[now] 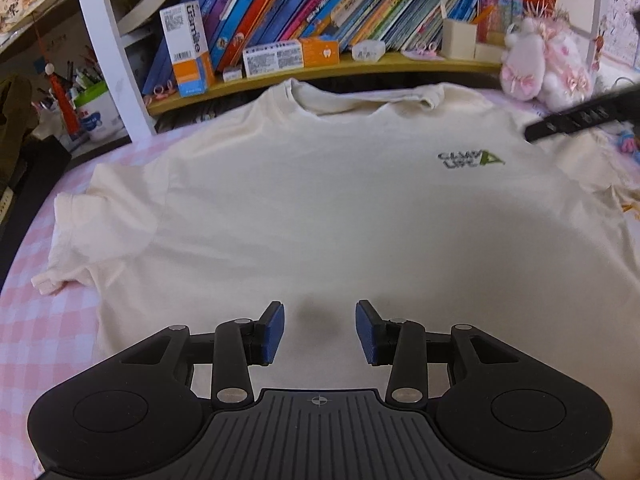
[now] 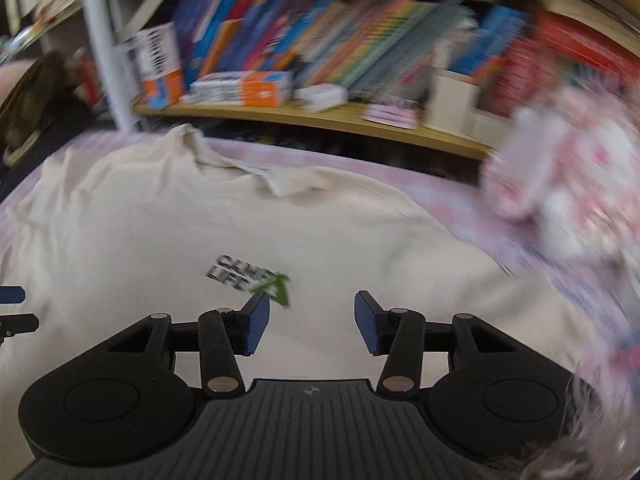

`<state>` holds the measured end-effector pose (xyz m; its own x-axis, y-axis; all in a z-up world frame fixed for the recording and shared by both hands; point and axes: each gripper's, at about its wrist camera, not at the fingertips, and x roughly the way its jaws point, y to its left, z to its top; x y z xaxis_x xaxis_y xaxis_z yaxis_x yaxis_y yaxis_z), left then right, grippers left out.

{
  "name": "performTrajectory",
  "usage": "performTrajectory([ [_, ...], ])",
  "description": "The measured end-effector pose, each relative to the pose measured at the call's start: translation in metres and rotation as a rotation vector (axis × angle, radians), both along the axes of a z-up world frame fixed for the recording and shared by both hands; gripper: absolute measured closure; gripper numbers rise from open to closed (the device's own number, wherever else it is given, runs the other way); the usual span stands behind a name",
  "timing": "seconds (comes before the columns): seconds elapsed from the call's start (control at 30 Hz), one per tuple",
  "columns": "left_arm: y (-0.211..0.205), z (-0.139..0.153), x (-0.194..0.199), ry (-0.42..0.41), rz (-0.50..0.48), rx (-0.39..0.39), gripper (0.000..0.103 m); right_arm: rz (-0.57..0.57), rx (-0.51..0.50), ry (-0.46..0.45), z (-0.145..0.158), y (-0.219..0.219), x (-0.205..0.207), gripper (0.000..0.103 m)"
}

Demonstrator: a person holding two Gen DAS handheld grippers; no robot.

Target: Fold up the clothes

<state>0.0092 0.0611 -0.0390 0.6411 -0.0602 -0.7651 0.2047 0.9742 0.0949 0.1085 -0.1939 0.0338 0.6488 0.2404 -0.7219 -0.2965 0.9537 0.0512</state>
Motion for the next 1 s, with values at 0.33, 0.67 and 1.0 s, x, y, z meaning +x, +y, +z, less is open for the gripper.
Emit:
performTrajectory([
  [0.33,-0.006,-0.010,-0.001,0.019,0.058,-0.020,0.054,0.190,-0.124,0.021,-0.037,0.053,0.098,0.063],
  [0.67,0.010,-0.003,0.006,0.018,0.093,0.001,0.053,-0.128,0.011,-0.028,-0.024,0.011,0.214,0.072],
  [1.0,0.098,0.009,0.040,-0.038,0.334,-0.016,0.053,-0.071,-0.091,-0.033,-0.031,-0.045,0.101,0.069],
])
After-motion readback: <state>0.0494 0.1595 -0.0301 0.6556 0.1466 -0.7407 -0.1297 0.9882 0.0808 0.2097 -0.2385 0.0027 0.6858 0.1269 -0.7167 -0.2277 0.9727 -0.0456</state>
